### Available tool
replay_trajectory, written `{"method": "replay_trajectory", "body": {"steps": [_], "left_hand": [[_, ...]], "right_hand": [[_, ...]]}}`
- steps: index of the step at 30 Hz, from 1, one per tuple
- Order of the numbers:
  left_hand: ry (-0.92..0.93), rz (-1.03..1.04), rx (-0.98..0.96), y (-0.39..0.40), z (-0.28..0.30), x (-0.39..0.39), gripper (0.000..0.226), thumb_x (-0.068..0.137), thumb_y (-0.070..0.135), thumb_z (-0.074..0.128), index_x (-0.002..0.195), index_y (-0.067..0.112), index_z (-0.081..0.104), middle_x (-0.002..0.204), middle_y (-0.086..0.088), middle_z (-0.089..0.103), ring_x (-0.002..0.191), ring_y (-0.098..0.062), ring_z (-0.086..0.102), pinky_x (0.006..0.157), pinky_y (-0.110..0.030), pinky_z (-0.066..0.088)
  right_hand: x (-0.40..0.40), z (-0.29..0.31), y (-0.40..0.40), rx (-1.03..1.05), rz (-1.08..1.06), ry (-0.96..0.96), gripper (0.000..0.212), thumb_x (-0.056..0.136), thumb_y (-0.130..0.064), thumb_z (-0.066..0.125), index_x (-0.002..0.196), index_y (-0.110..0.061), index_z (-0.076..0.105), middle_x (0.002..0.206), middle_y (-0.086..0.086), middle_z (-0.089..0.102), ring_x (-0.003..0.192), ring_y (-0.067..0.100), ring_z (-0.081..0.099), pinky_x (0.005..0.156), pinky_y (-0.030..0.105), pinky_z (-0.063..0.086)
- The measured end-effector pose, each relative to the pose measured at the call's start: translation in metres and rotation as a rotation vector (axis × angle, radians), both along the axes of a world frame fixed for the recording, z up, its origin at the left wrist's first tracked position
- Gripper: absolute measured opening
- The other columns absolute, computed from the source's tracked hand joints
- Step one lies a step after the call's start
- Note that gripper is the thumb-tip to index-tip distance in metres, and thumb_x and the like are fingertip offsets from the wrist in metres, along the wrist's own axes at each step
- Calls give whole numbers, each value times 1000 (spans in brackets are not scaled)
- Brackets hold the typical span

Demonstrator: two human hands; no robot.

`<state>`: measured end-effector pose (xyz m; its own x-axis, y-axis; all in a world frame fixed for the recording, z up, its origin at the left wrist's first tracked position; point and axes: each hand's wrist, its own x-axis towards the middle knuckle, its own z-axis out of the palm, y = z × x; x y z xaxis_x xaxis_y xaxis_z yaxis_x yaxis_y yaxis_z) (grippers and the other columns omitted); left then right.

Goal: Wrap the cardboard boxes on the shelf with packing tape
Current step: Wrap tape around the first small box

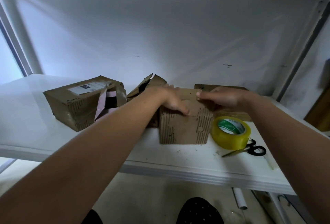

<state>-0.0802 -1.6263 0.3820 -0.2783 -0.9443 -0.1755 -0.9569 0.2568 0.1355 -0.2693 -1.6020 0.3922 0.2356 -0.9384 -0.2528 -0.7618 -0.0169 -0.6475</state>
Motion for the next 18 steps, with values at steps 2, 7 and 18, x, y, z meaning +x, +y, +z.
{"method": "replay_trajectory", "body": {"steps": [2,7,18], "left_hand": [[33,-10,-124,2,-4,1,94,70,66,68,140,15,33,139,-6,37,130,-26,35,104,-45,37],[46,-154,-155,9,-5,-4,58,80,53,67,123,15,57,121,-4,58,112,-23,53,87,-32,45],[-299,-52,-436,24,-50,-17,76,91,69,21,147,17,24,140,-16,42,127,-33,41,100,-44,30]], "right_hand": [[-3,-9,-5,-286,-74,-94,24,85,-40,66,91,-17,71,94,0,68,97,21,63,84,32,49],[4,-20,-8,-248,97,217,93,70,-39,81,148,-27,31,152,1,30,137,23,32,112,38,29],[-18,-33,-5,-8,-3,-65,81,75,-38,76,143,-20,37,144,2,41,117,17,47,91,25,37]]}}
